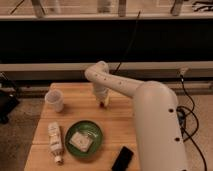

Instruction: Drag the pepper across the table

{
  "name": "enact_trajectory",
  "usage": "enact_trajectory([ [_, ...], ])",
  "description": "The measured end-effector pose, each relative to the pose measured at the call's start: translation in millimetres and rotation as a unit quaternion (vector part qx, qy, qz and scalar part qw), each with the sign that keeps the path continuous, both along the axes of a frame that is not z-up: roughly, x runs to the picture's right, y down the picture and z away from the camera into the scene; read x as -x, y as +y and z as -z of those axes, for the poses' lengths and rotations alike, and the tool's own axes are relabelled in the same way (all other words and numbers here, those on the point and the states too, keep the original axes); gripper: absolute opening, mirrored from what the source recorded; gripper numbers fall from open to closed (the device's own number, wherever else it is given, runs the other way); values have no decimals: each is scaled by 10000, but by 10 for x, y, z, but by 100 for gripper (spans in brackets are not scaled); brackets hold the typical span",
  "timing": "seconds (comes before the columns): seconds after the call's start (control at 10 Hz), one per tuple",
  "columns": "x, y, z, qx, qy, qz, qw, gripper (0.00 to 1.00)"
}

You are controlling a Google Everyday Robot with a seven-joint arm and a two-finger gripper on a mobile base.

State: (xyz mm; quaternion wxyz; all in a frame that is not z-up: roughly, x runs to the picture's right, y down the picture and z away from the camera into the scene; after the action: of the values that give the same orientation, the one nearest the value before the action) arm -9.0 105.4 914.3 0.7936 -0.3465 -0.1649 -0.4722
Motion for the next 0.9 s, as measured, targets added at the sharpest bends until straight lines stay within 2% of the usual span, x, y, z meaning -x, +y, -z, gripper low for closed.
enact_trajectory([
  [0.4,30,165,141,159,-169,46,9997,0],
  [0.9,82,367,436,256,-447,115,9986,0],
])
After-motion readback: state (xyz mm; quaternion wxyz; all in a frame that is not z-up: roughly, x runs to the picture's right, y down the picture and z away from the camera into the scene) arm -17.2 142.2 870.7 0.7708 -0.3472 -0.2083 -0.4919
